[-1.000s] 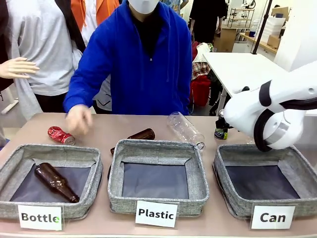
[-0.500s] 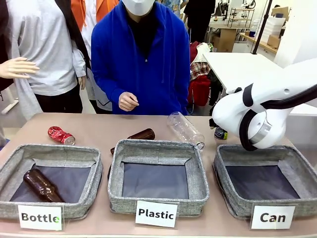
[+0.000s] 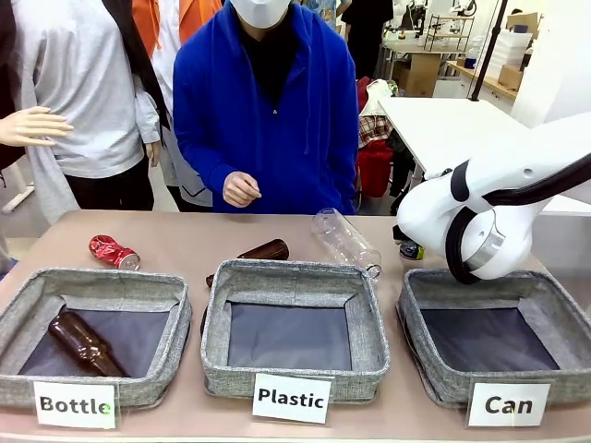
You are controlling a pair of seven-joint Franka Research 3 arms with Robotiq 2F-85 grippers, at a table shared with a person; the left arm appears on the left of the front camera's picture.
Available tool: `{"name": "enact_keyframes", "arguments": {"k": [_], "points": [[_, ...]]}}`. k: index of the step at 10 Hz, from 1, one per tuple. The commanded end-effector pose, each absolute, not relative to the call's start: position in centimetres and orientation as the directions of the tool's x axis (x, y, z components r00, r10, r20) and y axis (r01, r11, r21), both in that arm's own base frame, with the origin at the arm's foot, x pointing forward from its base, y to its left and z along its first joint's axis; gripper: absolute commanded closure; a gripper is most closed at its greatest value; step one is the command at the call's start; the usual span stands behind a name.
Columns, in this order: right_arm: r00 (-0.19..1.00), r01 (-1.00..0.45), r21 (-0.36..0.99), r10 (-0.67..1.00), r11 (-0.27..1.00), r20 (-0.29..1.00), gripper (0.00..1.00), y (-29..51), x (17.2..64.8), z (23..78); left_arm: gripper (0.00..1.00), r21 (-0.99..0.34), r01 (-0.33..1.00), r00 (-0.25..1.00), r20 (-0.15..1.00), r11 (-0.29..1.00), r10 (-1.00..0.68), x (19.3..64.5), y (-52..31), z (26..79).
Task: Sort the can waste into the basket.
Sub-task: Pick up the can waste from the table and place it in the right Fabric basket.
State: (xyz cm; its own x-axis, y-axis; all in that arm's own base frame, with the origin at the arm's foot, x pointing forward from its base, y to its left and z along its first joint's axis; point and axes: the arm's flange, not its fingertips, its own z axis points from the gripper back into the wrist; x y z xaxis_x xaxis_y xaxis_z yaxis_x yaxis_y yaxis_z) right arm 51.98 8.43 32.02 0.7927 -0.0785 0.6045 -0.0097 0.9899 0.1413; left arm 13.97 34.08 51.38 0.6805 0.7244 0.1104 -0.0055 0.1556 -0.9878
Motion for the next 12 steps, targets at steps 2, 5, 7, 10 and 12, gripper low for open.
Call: {"name": "enact_keyframes", "arguments": {"k": [2, 5, 7, 10, 12], "points": [[0.768, 0.032, 0.157, -0.125, 0.987, 0.628, 0.0, 8.7, 53.0, 32.5, 0.0, -0.999, -0.027, 0.852, -0.004, 0.036, 0.523, 17.5, 31.0, 50.1], [0.743, 0.027, 0.162, -0.128, 0.987, 0.657, 0.0, 8.3, 53.5, 31.8, 0.0, -0.979, -0.2, 0.944, -0.184, 0.029, 0.274, 21.7, 26.1, 46.7], [0.729, 0.043, 0.184, -0.156, 0.982, 0.667, 0.0, 8.0, 54.6, 32.0, 0.0, -0.992, -0.13, 0.94, -0.124, -0.003, 0.319, 21.9, 25.7, 46.9], [0.733, 0.035, 0.198, -0.16, 0.98, 0.661, 0.6, 7.7, 54.8, 32.1, 0.0, -0.992, -0.13, 0.94, -0.124, -0.003, 0.319, 21.9, 25.7, 46.9], [0.742, 0.034, 0.196, -0.156, 0.98, 0.652, 1.0, 7.6, 54.3, 31.8, 0.0, -0.992, -0.13, 0.94, -0.124, -0.003, 0.319, 21.9, 25.7, 46.9]]}}
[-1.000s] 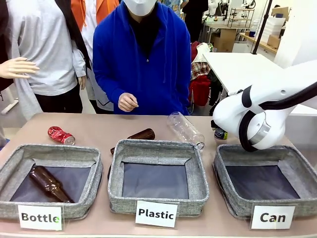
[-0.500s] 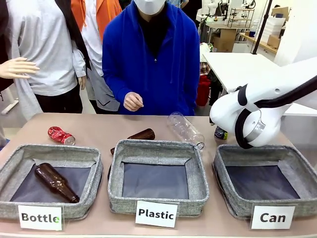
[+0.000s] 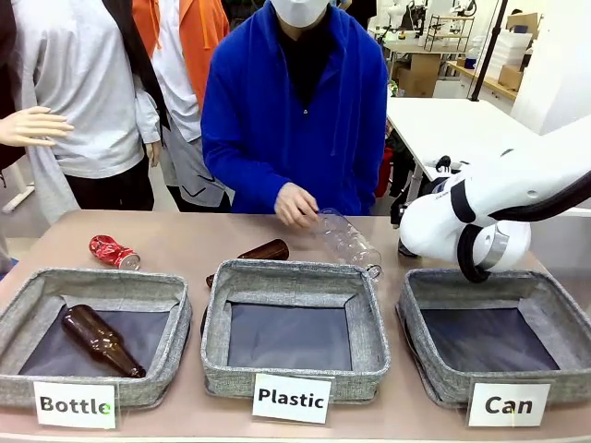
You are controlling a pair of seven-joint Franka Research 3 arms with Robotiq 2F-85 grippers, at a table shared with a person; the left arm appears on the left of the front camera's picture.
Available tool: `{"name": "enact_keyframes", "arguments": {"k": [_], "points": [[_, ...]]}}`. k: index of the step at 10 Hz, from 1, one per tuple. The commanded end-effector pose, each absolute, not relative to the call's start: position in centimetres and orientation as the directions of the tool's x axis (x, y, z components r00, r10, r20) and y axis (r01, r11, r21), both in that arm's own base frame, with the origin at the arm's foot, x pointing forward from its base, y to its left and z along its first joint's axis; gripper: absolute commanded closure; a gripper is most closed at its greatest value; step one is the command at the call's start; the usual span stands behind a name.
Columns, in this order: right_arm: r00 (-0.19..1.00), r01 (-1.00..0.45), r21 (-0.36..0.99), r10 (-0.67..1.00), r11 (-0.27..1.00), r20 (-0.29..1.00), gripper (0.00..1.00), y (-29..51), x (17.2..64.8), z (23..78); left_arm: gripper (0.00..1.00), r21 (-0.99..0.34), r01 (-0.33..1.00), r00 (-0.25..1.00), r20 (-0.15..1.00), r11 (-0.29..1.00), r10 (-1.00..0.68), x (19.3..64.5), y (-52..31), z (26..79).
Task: Sort the can waste into the basket.
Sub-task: Pick up the can waste from the table and place it in the right Fabric basket.
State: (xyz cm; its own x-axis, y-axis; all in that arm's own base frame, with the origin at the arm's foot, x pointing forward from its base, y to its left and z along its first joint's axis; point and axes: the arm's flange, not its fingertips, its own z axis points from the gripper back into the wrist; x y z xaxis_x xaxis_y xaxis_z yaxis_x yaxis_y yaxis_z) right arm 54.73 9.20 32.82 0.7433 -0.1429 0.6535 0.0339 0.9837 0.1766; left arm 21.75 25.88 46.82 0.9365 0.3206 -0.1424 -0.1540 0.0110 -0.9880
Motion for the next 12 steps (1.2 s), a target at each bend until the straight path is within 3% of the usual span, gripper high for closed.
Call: {"name": "enact_keyframes", "arguments": {"k": [1, 3, 5, 7, 9, 12], "points": [[0.739, 0.043, 0.196, -0.163, 0.98, 0.653, 1.0, 7.7, 54.5, 32.0, 0.0, -0.992, -0.13, 0.94, -0.124, -0.003, 0.319, 21.9, 25.7, 46.9], [0.747, 0.047, 0.19, -0.16, 0.981, 0.645, 0.96, 7.4, 54.3, 31.8, 0.0, -0.992, -0.13, 0.94, -0.124, -0.003, 0.319, 21.9, 25.7, 46.9], [0.725, 0.014, 0.195, -0.144, 0.981, 0.674, 1.0, 7.1, 53.4, 34.2, 0.0, -0.992, -0.13, 0.94, -0.124, -0.003, 0.319, 21.9, 25.7, 46.9], [0.71, -0.165, 0.214, -0.035, 0.963, 0.704, 1.0, 5.8, 48.6, 43.1, 0.0, -0.992, -0.13, 0.94, -0.124, -0.003, 0.319, 21.9, 25.7, 46.9], [0.836, -0.334, 0.249, 0.164, 0.909, 0.524, 1.0, 1.3, 40.0, 54.7, 0.0, -0.992, -0.13, 0.94, -0.124, -0.003, 0.319, 21.9, 25.7, 46.9], [0.922, -0.35, 0.237, 0.289, 0.906, 0.257, 1.0, -6.2, 33.6, 59.3, 0.0, -0.992, -0.13, 0.94, -0.124, -0.003, 0.319, 21.9, 25.7, 46.9]]}}
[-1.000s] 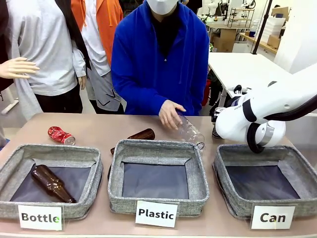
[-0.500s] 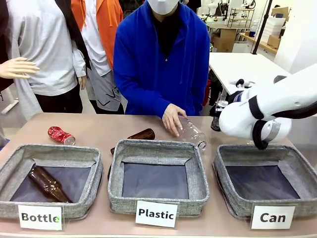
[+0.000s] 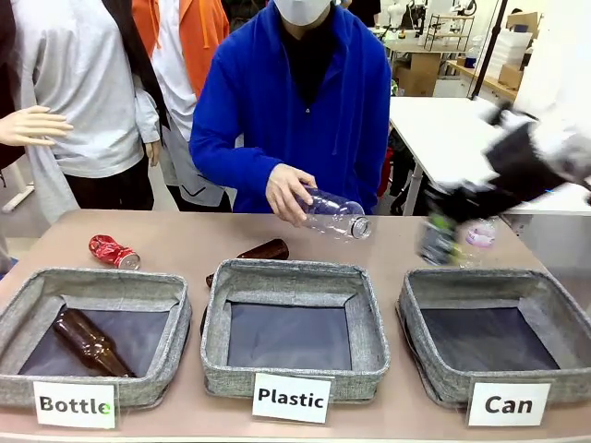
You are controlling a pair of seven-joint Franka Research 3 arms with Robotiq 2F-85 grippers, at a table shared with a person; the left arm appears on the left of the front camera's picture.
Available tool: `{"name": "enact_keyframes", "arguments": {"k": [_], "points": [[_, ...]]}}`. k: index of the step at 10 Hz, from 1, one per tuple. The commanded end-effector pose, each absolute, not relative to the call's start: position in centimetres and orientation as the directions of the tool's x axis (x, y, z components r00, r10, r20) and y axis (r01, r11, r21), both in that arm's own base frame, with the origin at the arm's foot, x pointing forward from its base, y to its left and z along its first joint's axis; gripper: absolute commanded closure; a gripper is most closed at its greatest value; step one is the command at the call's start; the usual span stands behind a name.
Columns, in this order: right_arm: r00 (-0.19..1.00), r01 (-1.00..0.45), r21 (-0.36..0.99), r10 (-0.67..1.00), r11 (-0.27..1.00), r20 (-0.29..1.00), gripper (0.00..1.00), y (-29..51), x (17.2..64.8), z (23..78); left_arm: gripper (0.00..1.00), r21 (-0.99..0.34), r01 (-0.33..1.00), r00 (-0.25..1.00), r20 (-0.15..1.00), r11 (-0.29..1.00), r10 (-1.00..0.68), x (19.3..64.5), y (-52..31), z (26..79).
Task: Sort the can waste into the basket.
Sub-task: Pick up the can waste from the table and place it in the right Fabric basket.
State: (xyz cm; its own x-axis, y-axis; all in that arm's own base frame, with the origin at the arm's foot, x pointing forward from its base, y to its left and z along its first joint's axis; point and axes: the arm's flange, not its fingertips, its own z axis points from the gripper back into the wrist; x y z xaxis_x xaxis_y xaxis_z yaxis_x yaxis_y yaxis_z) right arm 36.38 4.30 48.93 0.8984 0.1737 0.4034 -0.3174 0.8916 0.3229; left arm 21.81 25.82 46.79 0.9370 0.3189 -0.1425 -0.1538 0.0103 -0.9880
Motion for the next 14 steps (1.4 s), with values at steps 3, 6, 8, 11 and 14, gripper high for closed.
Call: {"name": "enact_keyframes", "arguments": {"k": [3, 6, 8, 11, 14], "points": [[0.898, -0.44, 0.252, 0.422, 0.862, 0.126, 1.0, -10.4, 32.2, 58.4, 0.0, -0.992, -0.13, 0.94, -0.124, -0.003, 0.319, 21.9, 25.7, 46.9], [0.873, -0.486, 0.257, 0.477, 0.835, 0.102, 1.0, -11.1, 32.2, 57.4, 0.0, -0.992, -0.13, 0.94, -0.124, -0.003, 0.319, 21.9, 25.7, 46.9], [0.851, -0.523, 0.24, 0.516, 0.818, 0.095, 1.0, -10.6, 32.6, 57.4, 0.0, -0.992, -0.13, 0.94, -0.124, -0.003, 0.319, 21.9, 25.7, 46.9], [0.813, -0.582, 0.196, 0.566, 0.789, 0.137, 1.0, -8.5, 32.7, 56.7, 0.0, -0.992, -0.13, 0.94, -0.124, -0.003, 0.319, 21.9, 25.7, 46.9], [0.715, -0.698, 0.058, 0.69, 0.714, 0.113, 0.3, -3.8, 34.1, 53.3, 0.0, -0.992, -0.13, 0.94, -0.124, -0.003, 0.319, 21.9, 25.7, 46.9]]}}
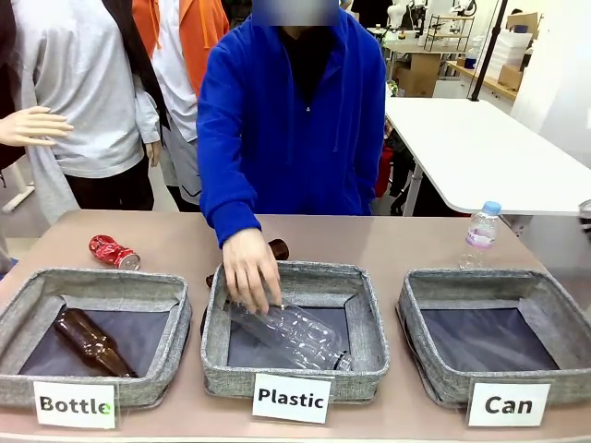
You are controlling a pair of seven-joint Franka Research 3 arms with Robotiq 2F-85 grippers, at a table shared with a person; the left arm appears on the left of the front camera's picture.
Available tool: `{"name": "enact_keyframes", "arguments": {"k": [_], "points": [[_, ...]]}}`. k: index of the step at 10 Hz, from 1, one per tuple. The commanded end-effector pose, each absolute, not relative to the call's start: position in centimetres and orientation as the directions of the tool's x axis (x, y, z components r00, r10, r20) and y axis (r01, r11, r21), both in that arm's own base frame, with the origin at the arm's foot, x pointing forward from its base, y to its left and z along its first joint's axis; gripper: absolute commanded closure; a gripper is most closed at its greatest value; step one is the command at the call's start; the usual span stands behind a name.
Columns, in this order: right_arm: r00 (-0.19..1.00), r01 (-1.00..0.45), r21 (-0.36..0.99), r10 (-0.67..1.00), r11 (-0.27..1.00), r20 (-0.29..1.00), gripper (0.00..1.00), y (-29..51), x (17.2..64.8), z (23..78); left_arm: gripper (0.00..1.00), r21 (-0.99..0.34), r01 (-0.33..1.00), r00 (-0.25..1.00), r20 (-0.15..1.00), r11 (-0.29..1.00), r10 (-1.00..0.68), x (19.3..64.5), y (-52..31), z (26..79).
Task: Sort the can waste into the basket.
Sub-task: Pick up the can waste from the table and place it in the right Fabric basket.
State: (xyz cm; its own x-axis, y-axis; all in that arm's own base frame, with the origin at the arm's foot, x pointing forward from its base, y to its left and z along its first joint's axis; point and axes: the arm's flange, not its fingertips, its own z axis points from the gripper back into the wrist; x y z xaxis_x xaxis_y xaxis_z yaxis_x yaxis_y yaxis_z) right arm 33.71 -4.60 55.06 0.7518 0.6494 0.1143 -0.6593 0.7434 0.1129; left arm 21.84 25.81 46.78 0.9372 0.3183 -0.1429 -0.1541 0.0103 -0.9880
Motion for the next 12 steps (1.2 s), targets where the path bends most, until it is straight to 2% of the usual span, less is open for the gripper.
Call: {"name": "enact_keyframes", "arguments": {"k": [1, 2, 5, 7, 8, 9, 10, 11, 12], "points": [[0.687, -0.727, 0.047, 0.723, 0.685, 0.072, 0.06, -3.2, 34.9, 52.4, 0.0, -0.992, -0.13, 0.94, -0.124, -0.003, 0.319, 21.9, 25.7, 46.9], [0.678, -0.735, 0.05, 0.732, 0.676, 0.064, 0.0, -3.2, 34.8, 52.3, 0.0, -0.992, -0.13, 0.94, -0.124, -0.003, 0.319, 21.9, 25.7, 46.9], [0.684, -0.729, 0.063, 0.723, 0.681, 0.098, 0.0, -3.7, 34.3, 52.6, 0.0, -0.992, -0.13, 0.94, -0.124, -0.003, 0.319, 21.9, 25.7, 46.9], [0.707, -0.707, 0.145, 0.685, 0.693, 0.175, 0.0, -4.3, 34.3, 52.8, 0.0, -0.992, -0.13, 0.94, -0.124, -0.003, 0.319, 21.9, 25.7, 46.9], [0.771, -0.636, 0.289, 0.588, 0.715, 0.244, 0.0, -4.6, 34.1, 53.4, 0.0, -0.992, -0.13, 0.94, -0.124, -0.003, 0.319, 21.9, 25.7, 46.9], [0.875, -0.484, 0.56, 0.388, 0.673, 0.29, 0.0, -5.6, 33.9, 54.0, 0.0, -0.992, -0.13, 0.94, -0.124, -0.003, 0.319, 21.9, 25.7, 46.9], [0.947, -0.32, 0.826, 0.158, 0.463, 0.279, 0.0, -7.9, 33.9, 53.7, 0.0, -0.992, -0.13, 0.94, -0.124, -0.003, 0.319, 21.9, 25.7, 46.9], [0.988, -0.065, 0.968, -0.122, 0.241, 0.096, 0.0, -10.0, 34.1, 52.6, 0.0, -0.992, -0.13, 0.94, -0.124, -0.003, 0.319, 21.9, 25.7, 46.9], [0.956, 0.021, 1.0, -0.293, -0.011, -0.023, 0.0, -12.4, 33.7, 50.4, 0.0, -0.992, -0.13, 0.94, -0.124, -0.003, 0.319, 21.9, 25.7, 46.9]]}}
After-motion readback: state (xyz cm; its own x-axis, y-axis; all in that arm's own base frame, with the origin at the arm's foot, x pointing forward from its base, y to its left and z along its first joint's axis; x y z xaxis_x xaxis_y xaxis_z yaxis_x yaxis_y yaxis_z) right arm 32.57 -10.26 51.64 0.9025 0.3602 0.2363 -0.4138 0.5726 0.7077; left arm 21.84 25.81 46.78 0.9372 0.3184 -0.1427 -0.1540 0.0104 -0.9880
